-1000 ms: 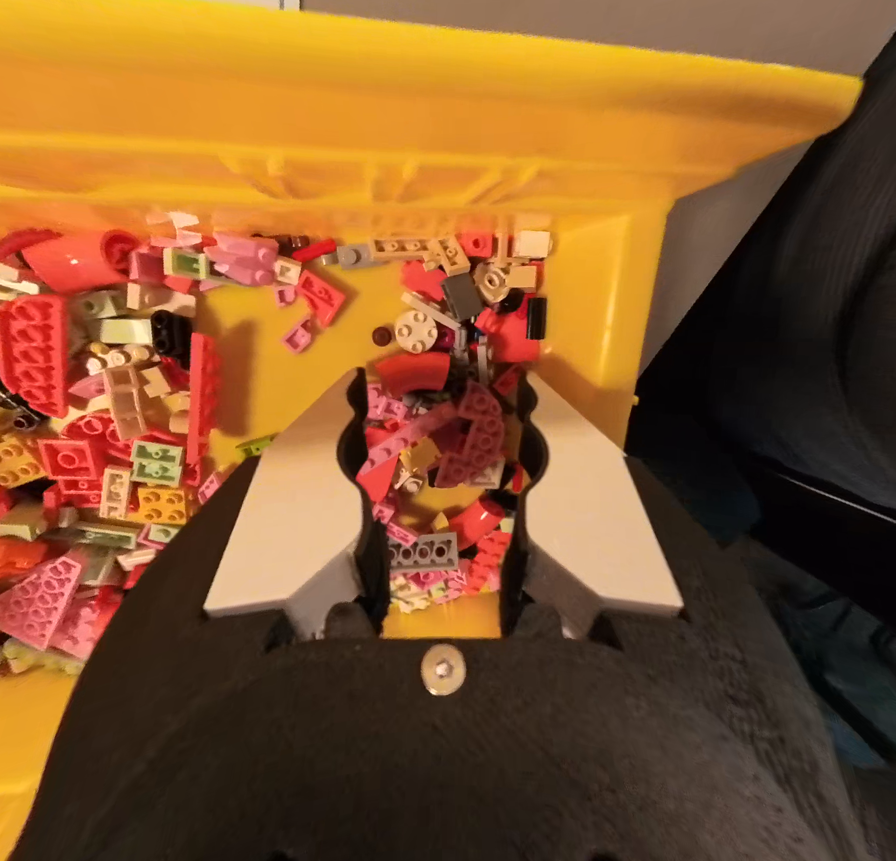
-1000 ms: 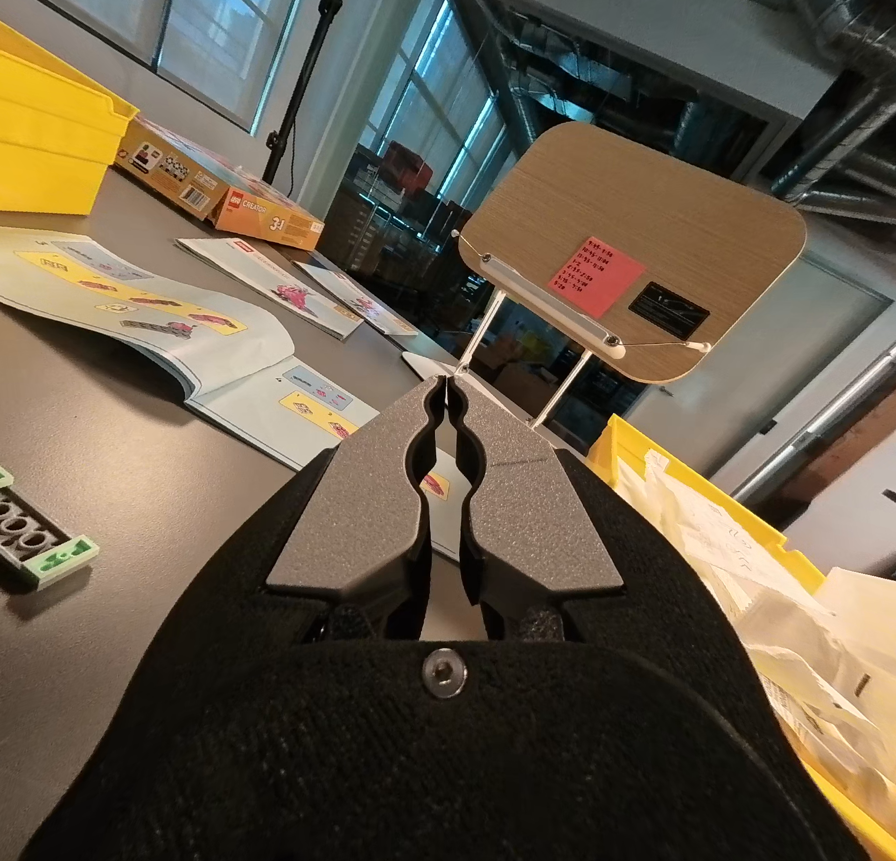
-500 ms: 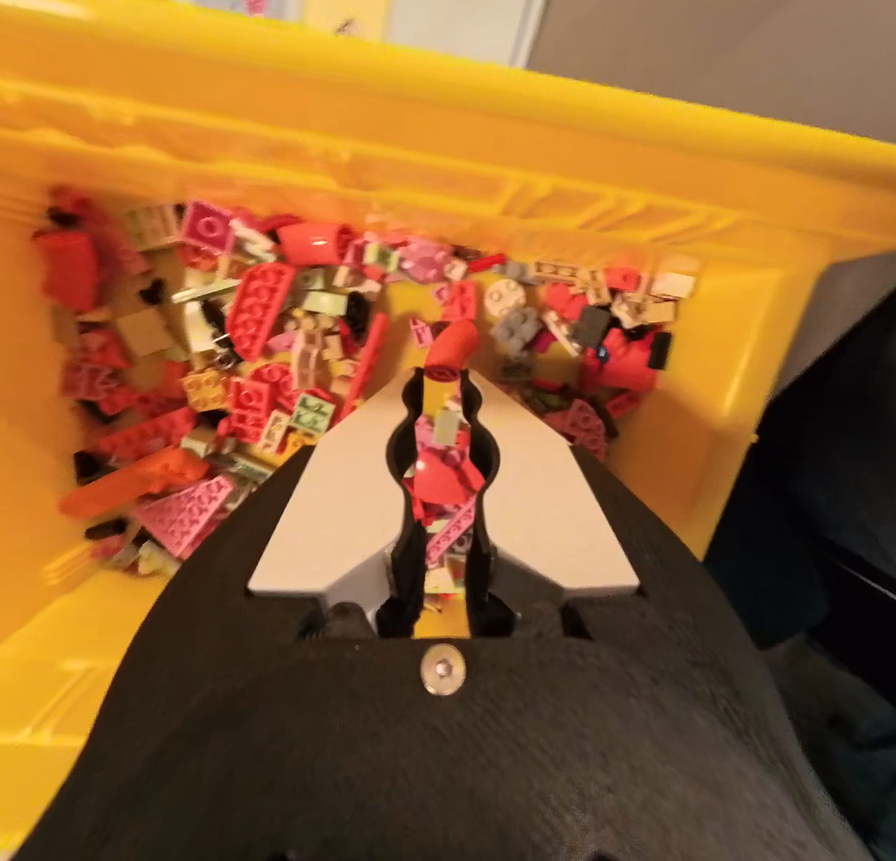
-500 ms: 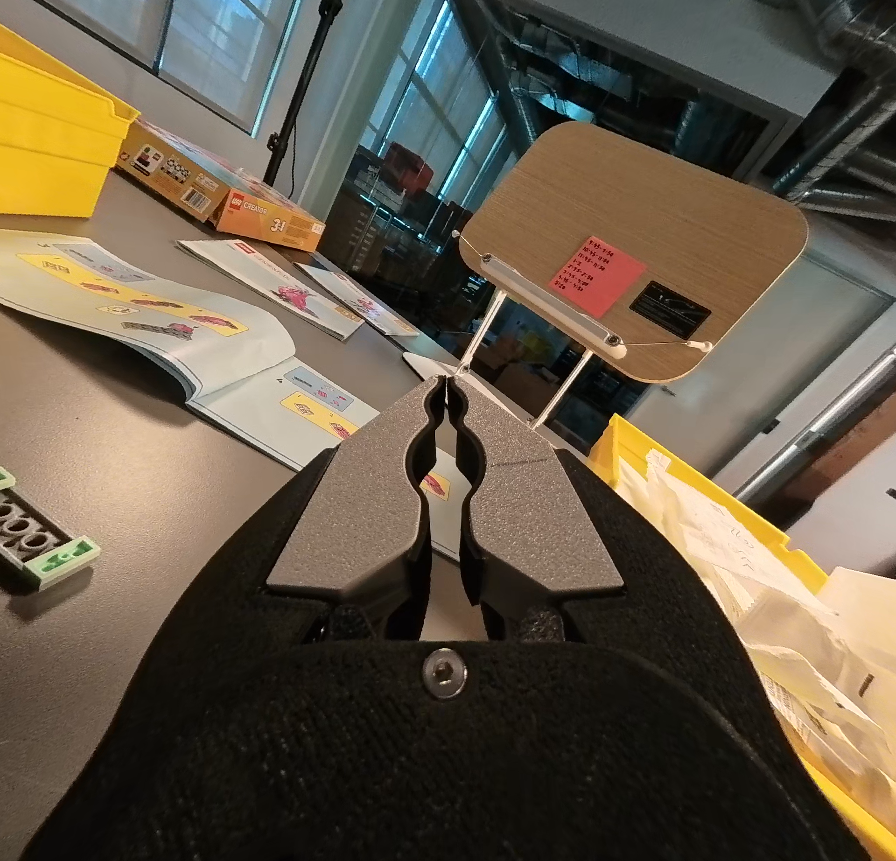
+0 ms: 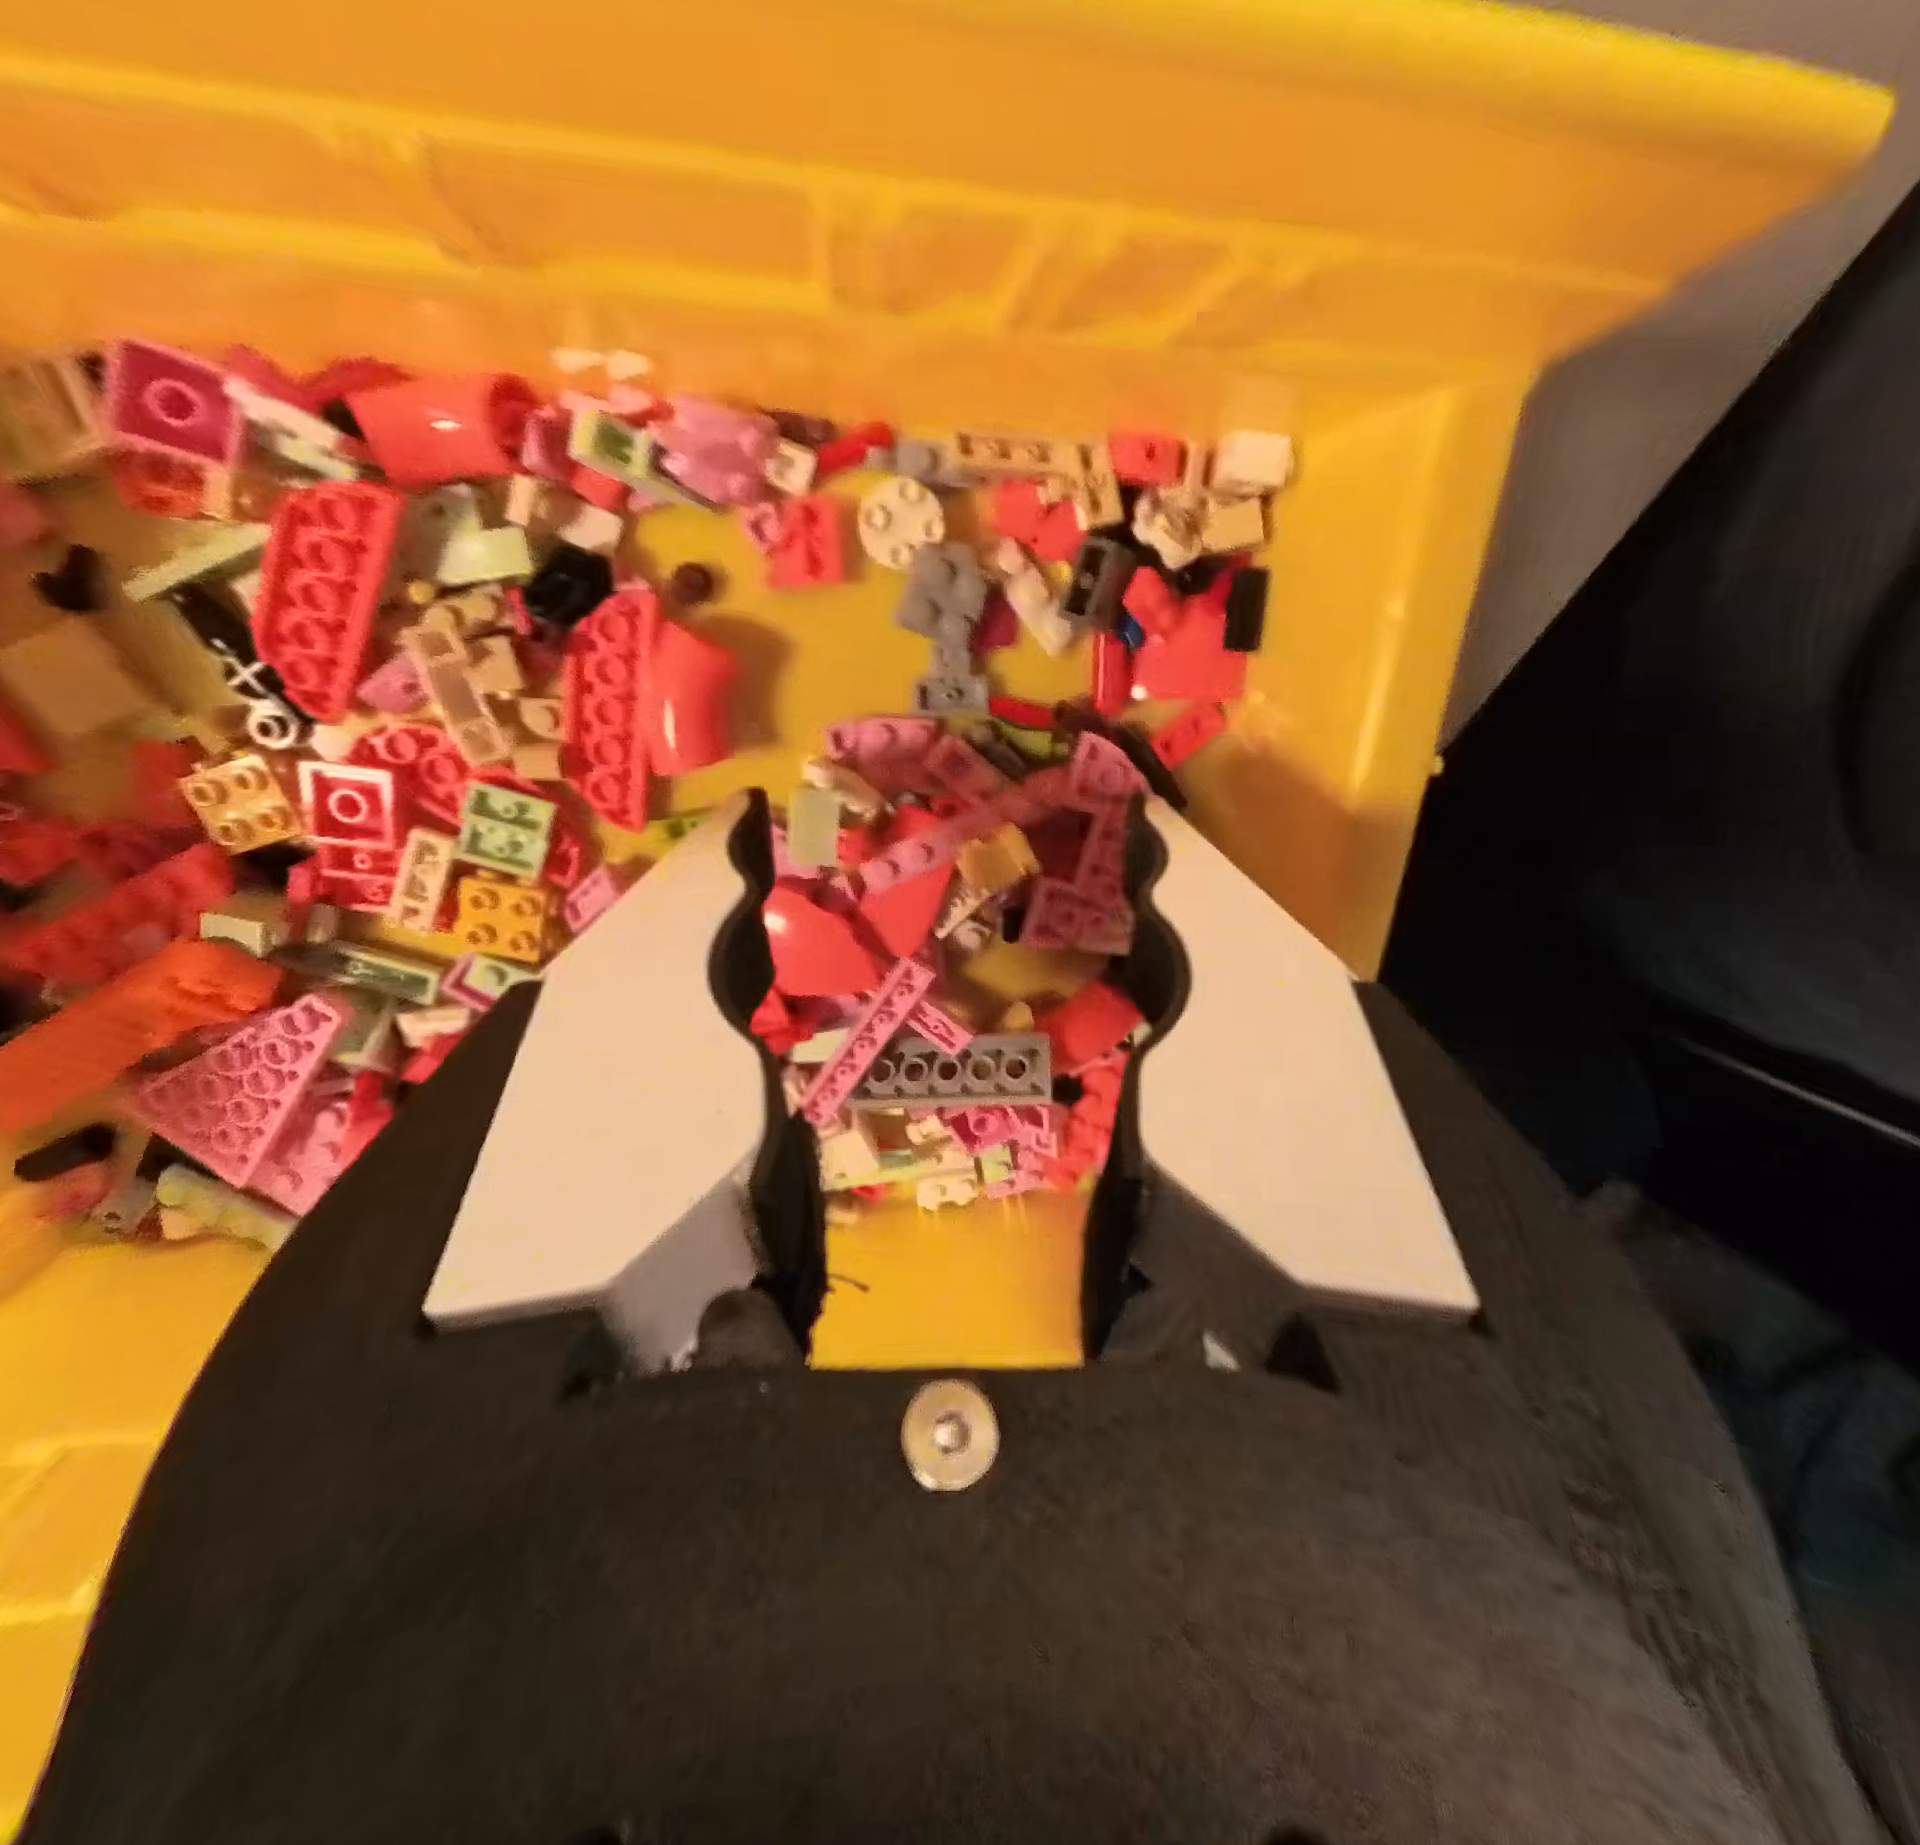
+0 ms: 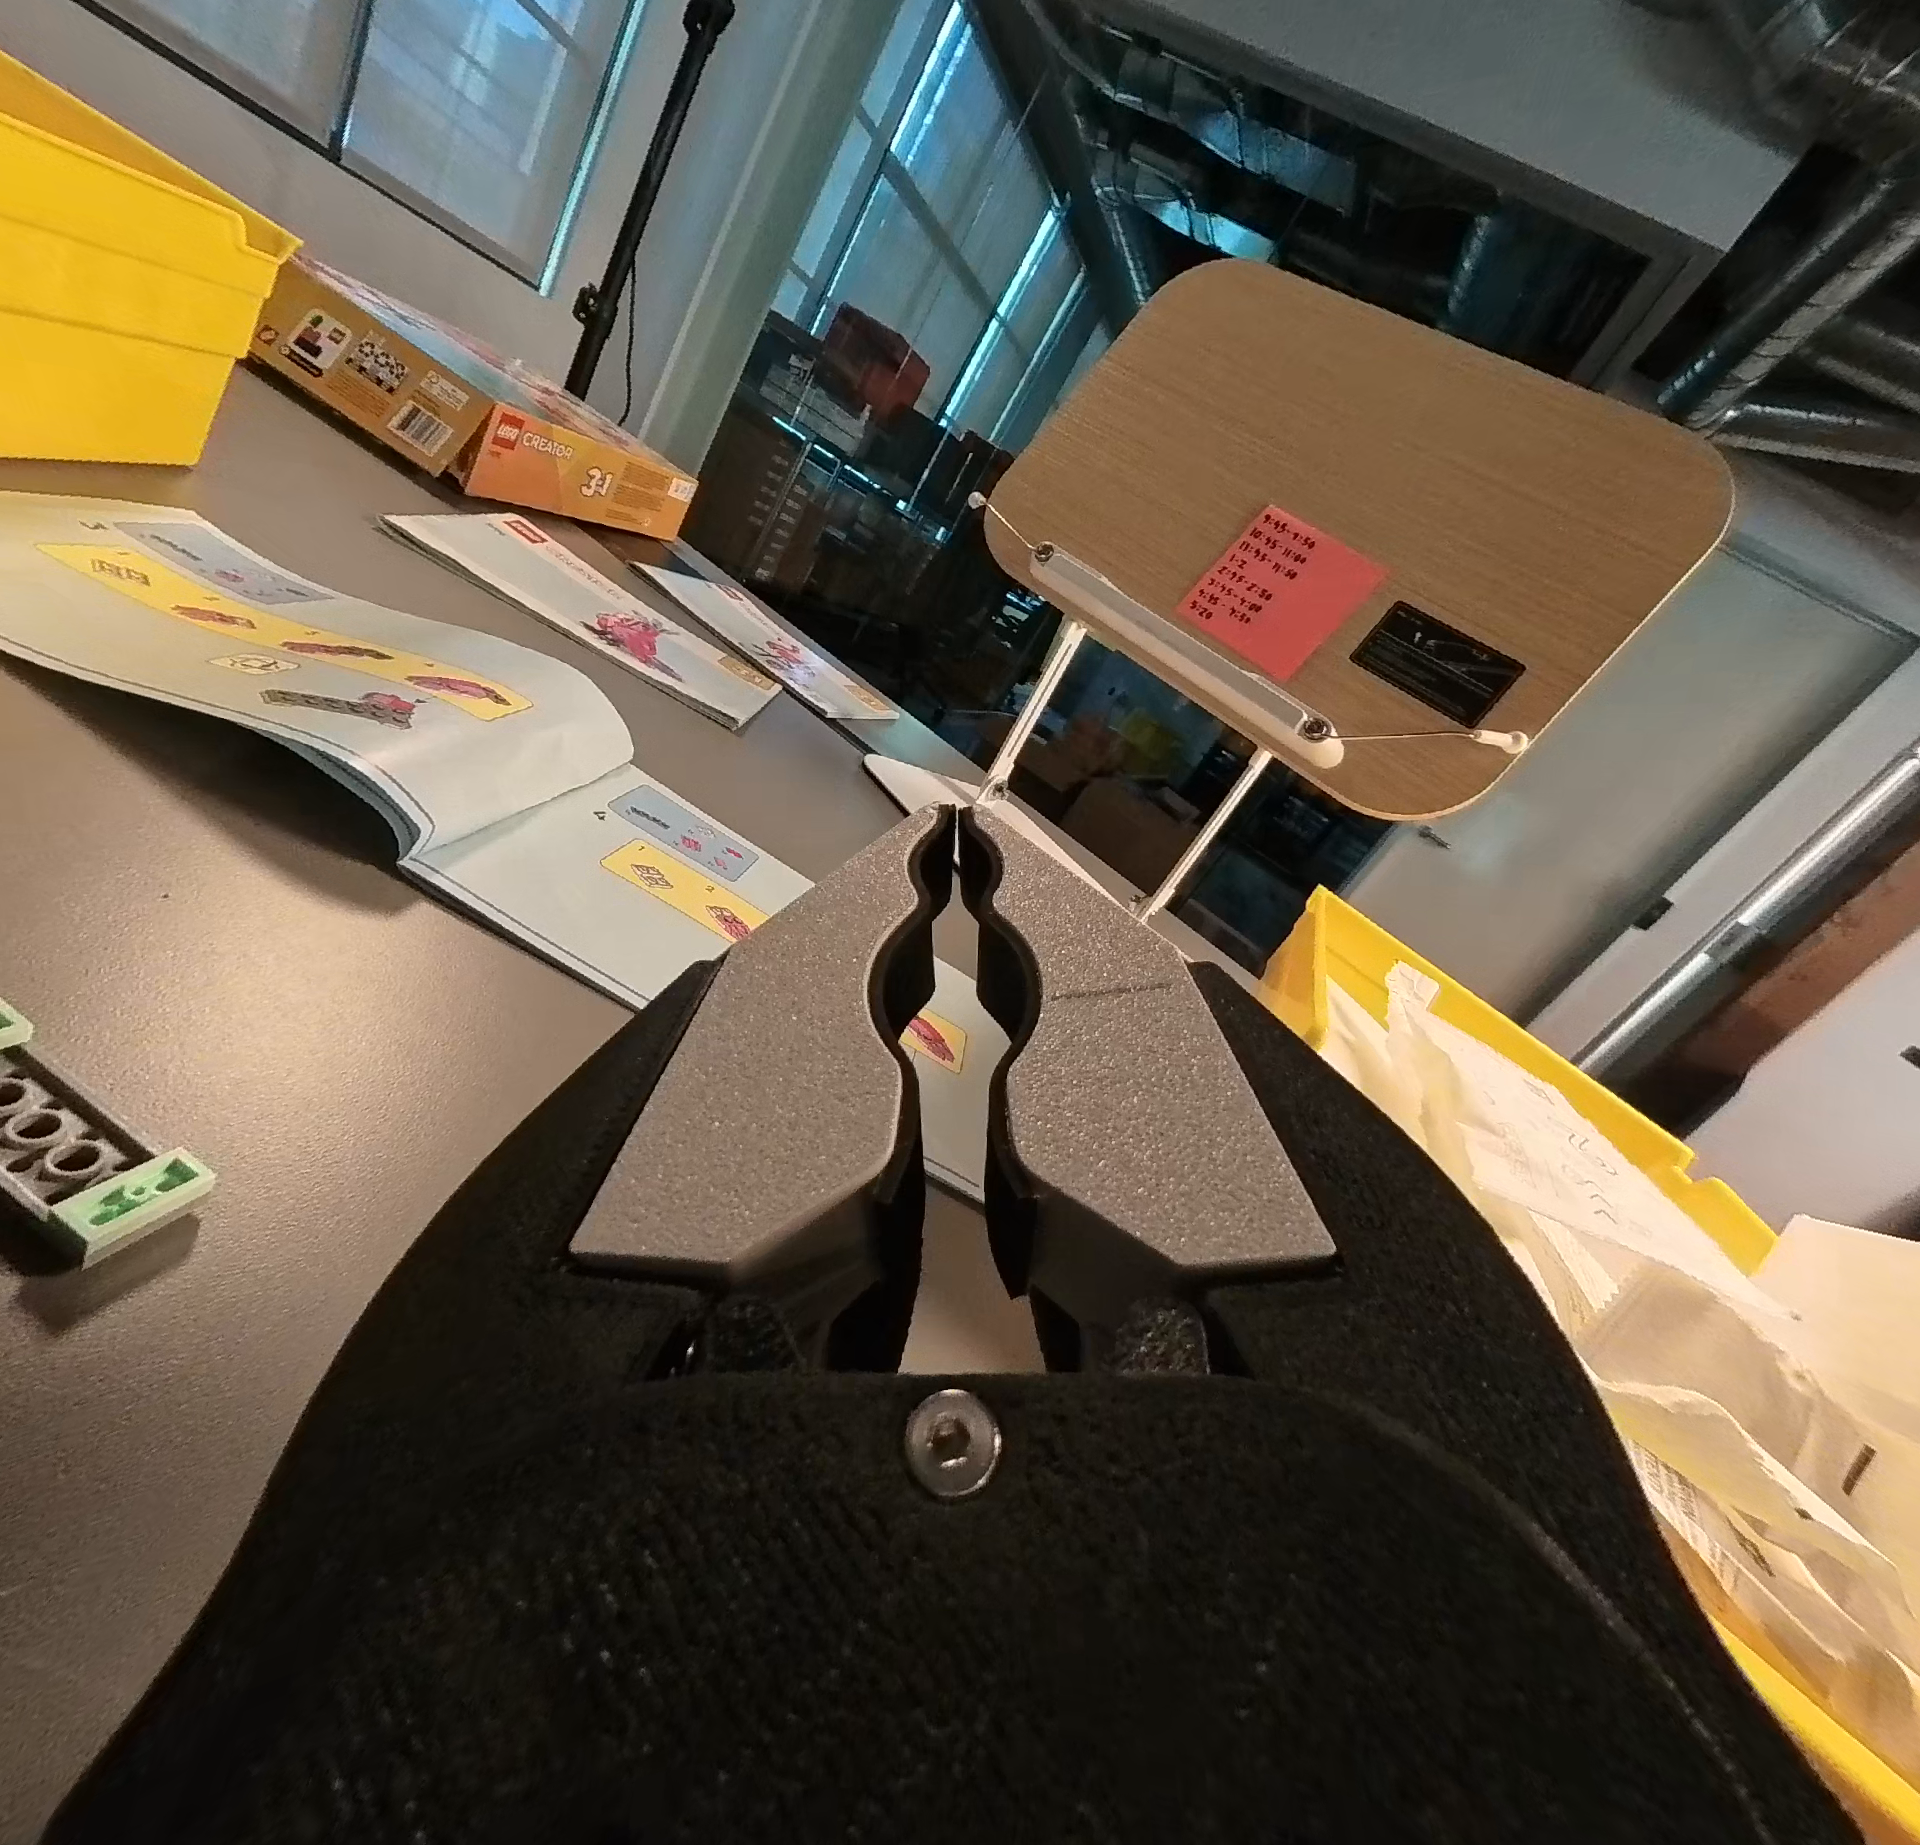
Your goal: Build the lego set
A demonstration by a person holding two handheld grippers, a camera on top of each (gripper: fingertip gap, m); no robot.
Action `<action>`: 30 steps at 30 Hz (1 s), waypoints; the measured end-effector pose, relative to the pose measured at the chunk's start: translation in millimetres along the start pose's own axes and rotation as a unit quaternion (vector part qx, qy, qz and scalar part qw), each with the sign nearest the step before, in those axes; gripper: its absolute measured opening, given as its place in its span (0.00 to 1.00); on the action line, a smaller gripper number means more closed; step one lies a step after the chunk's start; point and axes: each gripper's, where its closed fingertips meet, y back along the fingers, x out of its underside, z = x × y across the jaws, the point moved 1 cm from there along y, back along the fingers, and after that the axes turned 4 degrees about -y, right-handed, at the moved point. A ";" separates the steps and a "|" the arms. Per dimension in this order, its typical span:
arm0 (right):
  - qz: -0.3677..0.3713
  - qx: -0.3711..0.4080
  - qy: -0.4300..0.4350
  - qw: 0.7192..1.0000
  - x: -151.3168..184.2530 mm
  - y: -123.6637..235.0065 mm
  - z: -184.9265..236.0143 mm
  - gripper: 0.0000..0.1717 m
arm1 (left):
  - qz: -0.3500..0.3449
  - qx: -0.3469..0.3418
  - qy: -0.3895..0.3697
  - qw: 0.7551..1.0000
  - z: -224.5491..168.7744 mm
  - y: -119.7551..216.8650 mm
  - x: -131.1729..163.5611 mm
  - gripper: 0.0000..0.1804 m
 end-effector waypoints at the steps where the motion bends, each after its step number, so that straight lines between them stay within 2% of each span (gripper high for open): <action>1: 0.000 0.000 0.000 1.000 0.0 0.0 0.0 0.00 | 0.005 -0.002 -0.008 1.000 -3.1 -0.9 0.5 0.37; 6: 0.000 -0.001 0.001 1.000 0.0 -0.2 0.4 0.00 | -0.010 -0.007 -0.032 0.999 -8.7 -8.3 -9.3 0.16; 13: 0.000 0.000 0.001 1.000 -0.6 0.3 0.3 0.00 | 0.005 -0.009 -0.030 1.000 -0.6 -27.7 -12.1 0.15; 15: -0.001 0.000 0.002 1.000 -0.7 0.4 0.3 0.00 | 0.013 -0.019 -0.038 0.999 2.2 -29.0 -10.3 0.08; 20: -0.002 -0.001 0.000 1.000 -1.3 0.5 0.2 0.00 | 0.004 -0.049 -0.050 0.998 10.7 -18.7 -8.5 0.08; 25: -0.003 -0.001 0.001 1.000 -1.9 0.6 0.2 0.00 | -0.015 -0.096 -0.009 0.995 33.8 -6.1 -7.1 0.08; 28: -0.003 -0.001 0.001 1.000 -1.9 0.5 0.2 0.00 | -0.019 -0.075 0.013 0.997 32.0 -6.5 -5.9 0.28; 30: -0.003 -0.001 0.001 1.000 -1.9 0.5 0.2 0.00 | -0.033 -0.064 0.000 0.997 26.4 -6.0 -9.5 0.29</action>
